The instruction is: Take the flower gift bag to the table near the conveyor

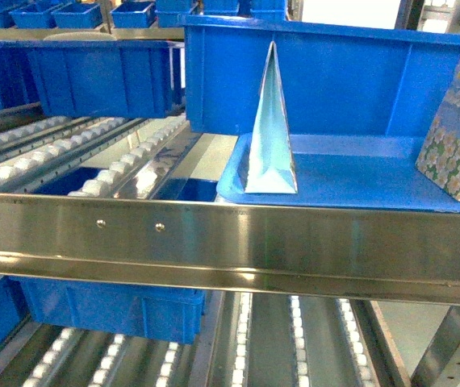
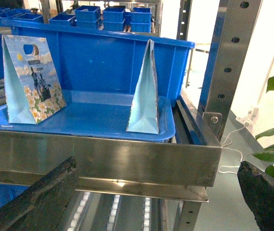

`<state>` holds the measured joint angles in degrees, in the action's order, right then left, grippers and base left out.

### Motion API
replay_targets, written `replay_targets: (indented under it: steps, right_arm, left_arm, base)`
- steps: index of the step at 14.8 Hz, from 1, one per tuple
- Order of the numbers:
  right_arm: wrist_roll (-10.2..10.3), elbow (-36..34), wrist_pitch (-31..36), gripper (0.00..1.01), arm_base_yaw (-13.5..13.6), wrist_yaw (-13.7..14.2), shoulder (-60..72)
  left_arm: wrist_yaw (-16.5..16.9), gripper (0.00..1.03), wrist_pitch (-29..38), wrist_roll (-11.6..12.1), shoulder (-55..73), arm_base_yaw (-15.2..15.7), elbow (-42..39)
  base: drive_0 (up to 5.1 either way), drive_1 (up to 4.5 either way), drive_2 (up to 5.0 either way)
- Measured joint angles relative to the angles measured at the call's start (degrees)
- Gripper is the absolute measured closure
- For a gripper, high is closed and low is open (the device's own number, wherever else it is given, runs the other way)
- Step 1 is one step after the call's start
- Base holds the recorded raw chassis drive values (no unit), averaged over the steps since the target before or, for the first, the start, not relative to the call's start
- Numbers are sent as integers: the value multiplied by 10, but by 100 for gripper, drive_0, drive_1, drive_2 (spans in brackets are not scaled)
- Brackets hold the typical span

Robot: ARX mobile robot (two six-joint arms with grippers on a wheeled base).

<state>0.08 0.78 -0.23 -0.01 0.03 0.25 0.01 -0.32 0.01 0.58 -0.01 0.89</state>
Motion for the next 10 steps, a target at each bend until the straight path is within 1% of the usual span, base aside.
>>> replay_targets:
  steps: [10]
  right_arm:
    - [0, 0, 0, 3, 0, 0, 0]
  left_arm:
    - [0, 5, 0, 0, 0, 0, 0]
  base:
    - [462, -102, -338]
